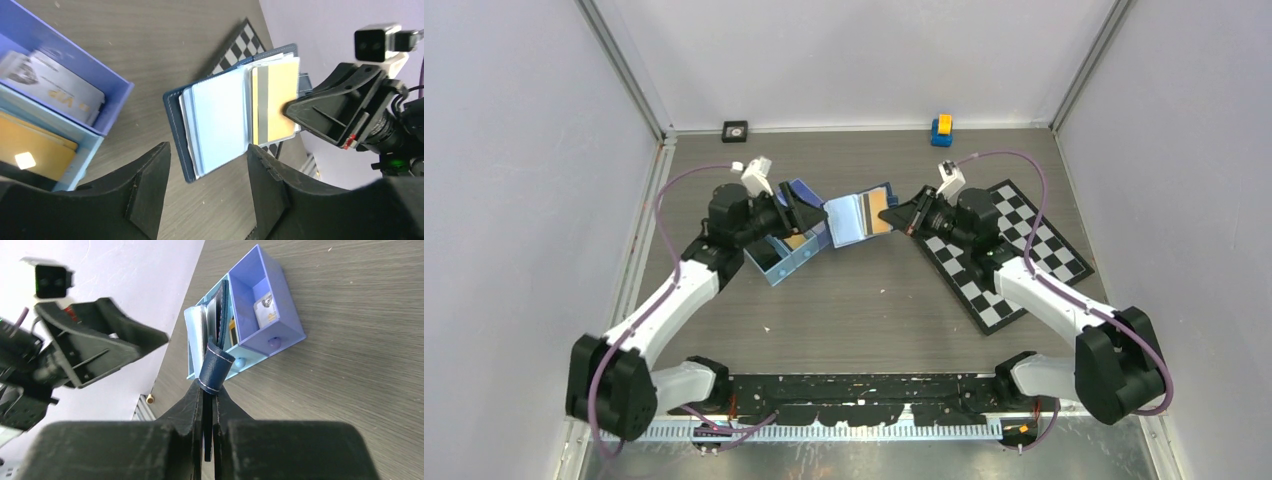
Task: Take the credit cards out of the card holder
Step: Remove the credit card from the card holder.
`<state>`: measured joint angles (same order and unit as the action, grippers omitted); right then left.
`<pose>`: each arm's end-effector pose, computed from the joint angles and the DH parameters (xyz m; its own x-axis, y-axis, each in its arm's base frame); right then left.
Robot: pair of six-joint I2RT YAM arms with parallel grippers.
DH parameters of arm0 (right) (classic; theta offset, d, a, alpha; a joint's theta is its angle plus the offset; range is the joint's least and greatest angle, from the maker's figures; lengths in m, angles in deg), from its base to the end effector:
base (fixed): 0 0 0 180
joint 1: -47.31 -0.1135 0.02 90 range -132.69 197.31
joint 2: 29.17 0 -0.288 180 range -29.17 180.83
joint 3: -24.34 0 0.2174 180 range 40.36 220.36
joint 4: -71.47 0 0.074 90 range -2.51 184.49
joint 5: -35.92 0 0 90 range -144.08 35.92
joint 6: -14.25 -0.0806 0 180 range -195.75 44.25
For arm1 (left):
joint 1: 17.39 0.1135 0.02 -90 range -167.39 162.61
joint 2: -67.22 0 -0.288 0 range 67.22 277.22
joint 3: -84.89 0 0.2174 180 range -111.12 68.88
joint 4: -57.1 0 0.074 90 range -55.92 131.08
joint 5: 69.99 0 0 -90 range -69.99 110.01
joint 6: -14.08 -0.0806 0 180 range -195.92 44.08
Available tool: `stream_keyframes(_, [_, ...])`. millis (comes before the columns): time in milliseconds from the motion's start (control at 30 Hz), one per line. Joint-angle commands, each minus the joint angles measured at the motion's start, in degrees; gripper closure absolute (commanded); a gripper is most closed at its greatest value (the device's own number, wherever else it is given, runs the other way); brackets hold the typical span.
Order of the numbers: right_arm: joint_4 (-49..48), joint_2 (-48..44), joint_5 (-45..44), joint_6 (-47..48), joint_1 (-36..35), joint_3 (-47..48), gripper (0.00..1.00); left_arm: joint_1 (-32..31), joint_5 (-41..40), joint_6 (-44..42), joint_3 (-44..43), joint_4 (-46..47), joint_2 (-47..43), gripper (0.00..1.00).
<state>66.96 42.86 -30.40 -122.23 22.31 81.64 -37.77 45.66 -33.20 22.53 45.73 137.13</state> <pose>0.2463 0.1506 0.3059 -0.6511 0.4291 -0.6260 -0.3966 0.5109 0.7627 0.2459 -0.1286 0.3079 -0.6967 -0.3936 -0.5998 0.3064 0.5927 -0.7449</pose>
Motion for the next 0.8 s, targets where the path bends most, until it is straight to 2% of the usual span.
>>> stream_keyframes(0, [-0.87,-3.13,-5.15,1.81,0.29,-0.29,1.00,0.43,-5.99,-1.93,4.76,5.13,-8.21,0.45])
stream_keyframes(133, [-1.90,-1.53,-3.81,1.30,0.22,-0.17,1.00,-0.63,6.12,2.39,8.35,22.87,-6.59,0.70])
stream_keyframes(267, [-6.24,0.44,0.08,-0.98,0.24,-0.45,0.99,-1.99,14.32,5.99,3.92,25.77,1.57,0.79])
stream_keyframes(367, [-10.39,1.40,2.73,-3.00,0.22,-1.09,1.00,-2.14,18.00,11.73,3.85,33.19,6.99,0.78])
stream_keyframes(500, [-15.42,2.12,4.82,-5.07,0.23,-2.30,1.00,-2.14,20.99,16.76,3.12,38.24,11.03,0.71])
stream_keyframes(767, [-21.20,4.59,8.35,-8.14,0.05,-2.61,1.00,-2.16,22.51,19.57,2.07,39.45,14.63,0.67])
